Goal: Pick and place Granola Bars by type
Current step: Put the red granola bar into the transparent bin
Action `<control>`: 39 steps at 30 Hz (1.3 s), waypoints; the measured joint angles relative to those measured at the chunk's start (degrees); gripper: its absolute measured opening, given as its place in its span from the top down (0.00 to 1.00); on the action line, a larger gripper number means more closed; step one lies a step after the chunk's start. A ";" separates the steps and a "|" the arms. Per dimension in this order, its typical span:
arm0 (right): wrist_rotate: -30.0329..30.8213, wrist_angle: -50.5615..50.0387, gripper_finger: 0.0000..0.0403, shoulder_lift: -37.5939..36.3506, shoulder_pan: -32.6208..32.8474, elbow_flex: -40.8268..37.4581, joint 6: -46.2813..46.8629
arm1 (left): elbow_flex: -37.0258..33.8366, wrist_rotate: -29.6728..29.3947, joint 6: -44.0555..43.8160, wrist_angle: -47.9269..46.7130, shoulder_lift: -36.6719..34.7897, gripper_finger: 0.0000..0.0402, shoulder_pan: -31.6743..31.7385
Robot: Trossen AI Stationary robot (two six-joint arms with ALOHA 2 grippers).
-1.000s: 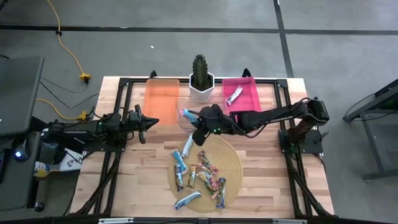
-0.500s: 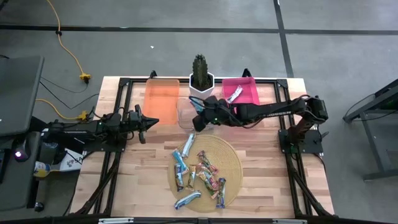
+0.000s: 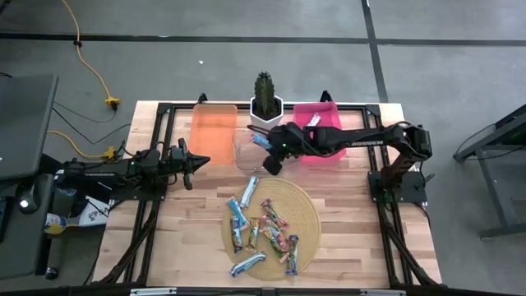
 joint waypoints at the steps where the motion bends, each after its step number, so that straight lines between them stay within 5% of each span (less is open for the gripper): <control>1: -0.48 0.00 0.86 0.00 -0.35 0.00 -1.73 | 0.01 0.00 0.02 0.00 0.00 1.00 0.01; 21: -6.55 1.20 0.86 0.50 -7.99 1.16 -14.53 | -0.01 0.00 0.02 0.00 0.00 1.00 0.01; 27: -6.44 -3.37 0.86 5.43 -8.04 11.59 -19.54 | -0.01 0.00 0.01 0.00 0.02 1.00 -0.01; 34: -6.40 -19.49 0.86 15.05 -8.14 26.21 -26.49 | 0.00 0.00 0.02 0.00 0.02 1.00 -0.01; 39: -6.45 -30.14 0.86 19.63 -8.12 29.79 -30.21 | -0.01 0.00 0.02 0.00 0.02 1.00 -0.01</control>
